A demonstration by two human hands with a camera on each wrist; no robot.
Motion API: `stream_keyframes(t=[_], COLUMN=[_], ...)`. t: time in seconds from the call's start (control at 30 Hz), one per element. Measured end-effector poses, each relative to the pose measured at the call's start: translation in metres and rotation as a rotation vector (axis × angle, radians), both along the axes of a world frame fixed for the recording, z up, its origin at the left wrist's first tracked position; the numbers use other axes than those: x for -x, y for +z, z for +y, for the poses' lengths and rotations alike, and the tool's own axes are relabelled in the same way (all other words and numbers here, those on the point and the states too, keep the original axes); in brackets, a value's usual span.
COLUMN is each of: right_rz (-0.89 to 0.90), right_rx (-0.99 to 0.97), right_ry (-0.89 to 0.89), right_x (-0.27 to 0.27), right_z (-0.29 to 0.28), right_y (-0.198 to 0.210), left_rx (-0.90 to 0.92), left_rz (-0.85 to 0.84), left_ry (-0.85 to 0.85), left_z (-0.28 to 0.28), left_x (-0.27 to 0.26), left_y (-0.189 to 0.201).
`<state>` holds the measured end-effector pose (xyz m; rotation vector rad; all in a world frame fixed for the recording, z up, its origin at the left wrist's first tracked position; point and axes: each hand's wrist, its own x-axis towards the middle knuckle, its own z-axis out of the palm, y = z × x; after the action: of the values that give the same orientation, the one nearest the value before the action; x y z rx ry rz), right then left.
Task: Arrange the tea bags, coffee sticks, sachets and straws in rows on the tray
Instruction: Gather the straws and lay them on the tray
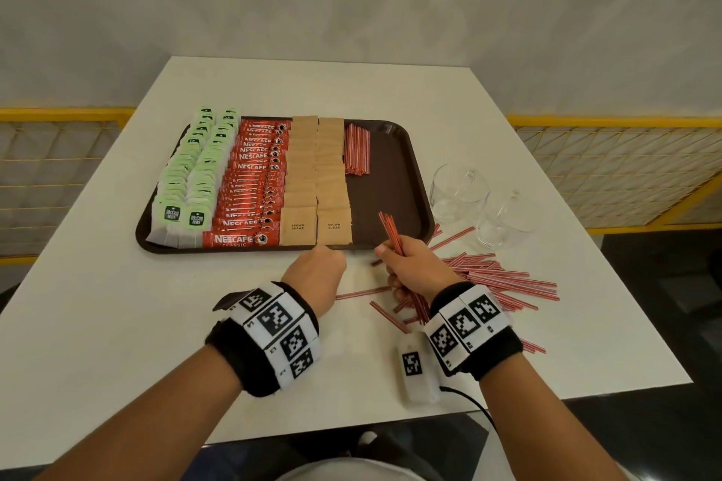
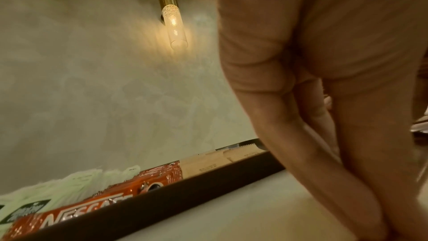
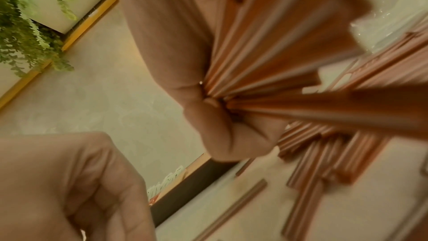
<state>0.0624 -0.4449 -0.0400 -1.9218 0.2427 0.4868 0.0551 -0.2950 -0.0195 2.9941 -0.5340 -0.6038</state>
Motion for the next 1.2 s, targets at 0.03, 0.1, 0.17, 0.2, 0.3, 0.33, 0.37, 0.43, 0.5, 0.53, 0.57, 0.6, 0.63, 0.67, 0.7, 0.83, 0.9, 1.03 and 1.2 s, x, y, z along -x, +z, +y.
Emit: stream_keyframes(t=[0.03,0.1,0.17,0.2,0.3,0.33,0.37,0.43,0.5,0.53,0.57,0.6,0.63,0.67,0.7,0.83,0.9,1.03,1.2], right_rz=[0.001,-0.002,0.001,0.003,0.005,0.006,0.009,0.014,0.014,0.013,0.006,-0.005,-0.019,-0.036,-0.055,-0.109,-0.155,-0.317,-0.449], right_rx=[0.007,0.02,0.016,0.012,0.004,0.0,-0.003,-0.007,-0.01,-0.013,-0.018,-0.025,-0.04,-0.062,-0.092,-0.295,-0.386,-0.302,-0.341], right_ry=[0.008,0.028,0.033,0.03,0.008,0.001,-0.005,-0.011,-0.008,-0.013,-0.025,-0.044,-0.068,-0.093,-0.115,-0.121,-0.061,0.007,-0.05], right_x=[0.0,0.002,0.002,0.003,0.002,0.002,0.002,0.002,0.003,0.003,0.004,0.004,0.005,0.006,0.007,0.009,0.007,-0.004,-0.02], right_z=[0.001,0.003,0.004,0.003,0.002,0.001,0.001,0.001,0.001,0.001,0.0,-0.001,-0.001,-0.002,-0.002,0.007,0.017,0.026,0.024], right_y=[-0.002,-0.004,-0.005,-0.006,-0.006,-0.006,-0.006,-0.006,-0.005,-0.005,-0.005,-0.004,-0.003,-0.001,0.001,0.015,0.023,0.037,0.054], left_rx=[0.009,0.021,0.03,0.04,0.07,0.077,0.083,0.089,0.082,0.084,0.095,0.12,0.166,0.233,0.322,0.601,0.617,0.796,1.315], left_rz=[0.012,0.058,0.106,0.123,0.155,0.158,0.159,0.158,0.16,0.166,0.176,0.188,0.2,0.212,0.217,0.117,0.094,0.095,0.587], left_ry=[0.002,0.02,0.039,0.048,0.094,0.104,0.112,0.119,0.114,0.113,0.121,0.136,0.165,0.206,0.258,0.314,0.232,0.241,0.723], left_z=[0.0,0.001,0.002,0.002,0.003,0.002,0.002,0.001,0.0,0.001,0.003,0.005,0.008,0.012,0.016,0.02,0.013,0.007,0.018], left_x=[-0.001,-0.002,-0.002,-0.001,0.003,0.005,0.006,0.008,0.009,0.01,0.01,0.009,0.008,0.006,0.004,-0.004,-0.004,-0.003,-0.01], left_y=[0.0,0.001,0.0,-0.002,-0.005,-0.005,-0.006,-0.007,-0.007,-0.007,-0.007,-0.007,-0.005,-0.002,0.002,0.025,0.033,0.036,0.018])
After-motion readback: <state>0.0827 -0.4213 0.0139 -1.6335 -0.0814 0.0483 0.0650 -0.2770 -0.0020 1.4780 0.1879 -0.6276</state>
